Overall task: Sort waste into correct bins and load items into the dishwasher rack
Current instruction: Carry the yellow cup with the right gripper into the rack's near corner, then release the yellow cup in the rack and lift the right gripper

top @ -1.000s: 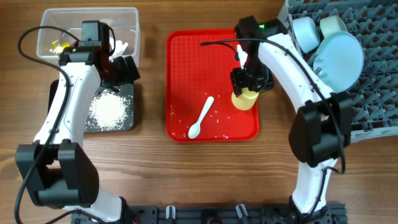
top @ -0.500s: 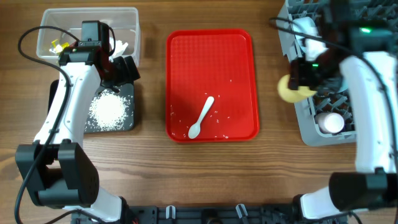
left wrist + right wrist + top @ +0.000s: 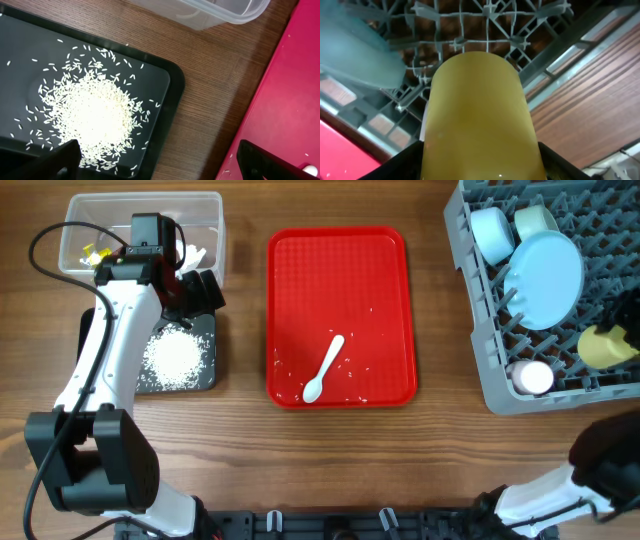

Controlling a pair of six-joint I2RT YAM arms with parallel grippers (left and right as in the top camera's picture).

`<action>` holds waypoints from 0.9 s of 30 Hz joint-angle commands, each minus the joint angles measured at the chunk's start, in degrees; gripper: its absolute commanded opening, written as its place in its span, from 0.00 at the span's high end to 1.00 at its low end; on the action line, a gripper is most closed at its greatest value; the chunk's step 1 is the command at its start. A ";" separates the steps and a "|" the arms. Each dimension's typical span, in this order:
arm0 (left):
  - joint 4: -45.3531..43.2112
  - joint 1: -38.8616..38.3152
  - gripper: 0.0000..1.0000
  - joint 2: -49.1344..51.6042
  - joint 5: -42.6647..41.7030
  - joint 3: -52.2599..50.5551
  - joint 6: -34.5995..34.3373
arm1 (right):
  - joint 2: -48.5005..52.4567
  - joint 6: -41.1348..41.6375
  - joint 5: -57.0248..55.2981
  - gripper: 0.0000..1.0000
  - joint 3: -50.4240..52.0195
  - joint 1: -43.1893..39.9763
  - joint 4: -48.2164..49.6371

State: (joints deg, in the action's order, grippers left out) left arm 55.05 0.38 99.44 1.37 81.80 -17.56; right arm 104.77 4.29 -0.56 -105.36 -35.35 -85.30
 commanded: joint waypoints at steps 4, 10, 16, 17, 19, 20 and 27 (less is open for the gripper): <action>-0.11 0.11 0.00 0.55 -0.48 -0.20 -0.92 | 7.06 1.51 -1.16 0.53 0.26 -0.26 2.40; -0.11 0.11 0.00 0.55 -0.48 -0.20 -0.92 | 8.15 1.88 -1.16 0.00 0.28 -0.26 0.28; -0.11 0.11 0.00 0.55 -0.48 -0.20 -0.92 | 6.82 2.82 -0.46 0.00 -0.24 0.68 -0.94; -0.11 0.11 0.00 0.55 -0.48 -0.20 -0.92 | 6.32 3.10 -0.44 0.00 -0.72 1.16 -1.27; -0.11 0.11 0.00 0.55 -0.48 -0.20 -0.92 | 4.63 3.19 0.42 0.00 -1.97 2.89 -2.01; -0.11 0.11 0.00 0.55 -0.48 -0.20 -0.92 | 3.30 3.21 0.61 0.00 -2.49 4.26 -2.25; -0.11 0.11 0.00 0.55 -0.48 -0.20 -0.92 | -7.93 6.49 0.57 0.00 -3.06 25.33 -1.40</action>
State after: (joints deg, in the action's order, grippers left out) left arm 55.07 0.38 99.44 1.37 81.80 -17.56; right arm 102.50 7.46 -0.45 -106.59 -19.49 -87.44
